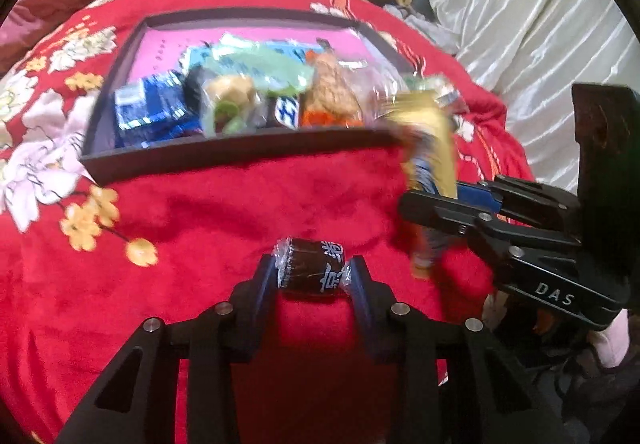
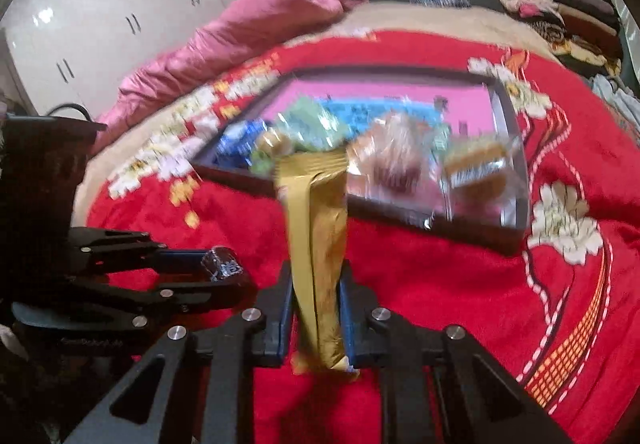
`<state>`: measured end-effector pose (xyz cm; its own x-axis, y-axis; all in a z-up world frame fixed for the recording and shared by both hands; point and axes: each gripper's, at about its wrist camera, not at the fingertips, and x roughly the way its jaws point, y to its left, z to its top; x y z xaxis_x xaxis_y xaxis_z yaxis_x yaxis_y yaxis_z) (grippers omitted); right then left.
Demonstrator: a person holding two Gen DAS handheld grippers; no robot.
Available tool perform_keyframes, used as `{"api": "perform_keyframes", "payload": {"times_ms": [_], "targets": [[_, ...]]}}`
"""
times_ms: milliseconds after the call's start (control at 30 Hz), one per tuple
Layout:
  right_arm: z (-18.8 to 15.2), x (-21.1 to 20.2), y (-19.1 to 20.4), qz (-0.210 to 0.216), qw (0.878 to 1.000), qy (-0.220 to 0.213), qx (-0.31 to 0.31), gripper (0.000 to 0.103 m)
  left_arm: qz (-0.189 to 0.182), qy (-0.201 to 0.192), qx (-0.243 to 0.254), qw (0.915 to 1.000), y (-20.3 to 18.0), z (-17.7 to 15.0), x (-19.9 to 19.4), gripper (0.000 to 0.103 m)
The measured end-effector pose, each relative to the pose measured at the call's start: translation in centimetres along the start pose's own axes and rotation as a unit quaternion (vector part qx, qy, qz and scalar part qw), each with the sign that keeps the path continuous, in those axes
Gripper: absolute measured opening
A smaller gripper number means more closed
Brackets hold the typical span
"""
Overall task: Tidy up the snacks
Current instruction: 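Lift the chocolate and wafer bar and carry both over the tray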
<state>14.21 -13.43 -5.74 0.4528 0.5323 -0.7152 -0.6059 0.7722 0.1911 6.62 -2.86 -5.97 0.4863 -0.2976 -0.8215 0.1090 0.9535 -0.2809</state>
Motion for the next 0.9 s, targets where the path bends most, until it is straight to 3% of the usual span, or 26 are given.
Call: {"api": "perform_keyframes", "payload": {"times_ms": [467,900], "targets": [[3.0,-1.9,-0.5,0.026,0.996,-0.087,0.015,0.02,0.019,-0.067,-0.021,0.9973,2.3,2.7,-4.0,0.038],[5.5,-2.9,-2.2,0.036,0.988,-0.141,0.041,0.02,0.036,-0.107,-0.034,0.993,3.7,5.7,-4.7,0.038]]}}
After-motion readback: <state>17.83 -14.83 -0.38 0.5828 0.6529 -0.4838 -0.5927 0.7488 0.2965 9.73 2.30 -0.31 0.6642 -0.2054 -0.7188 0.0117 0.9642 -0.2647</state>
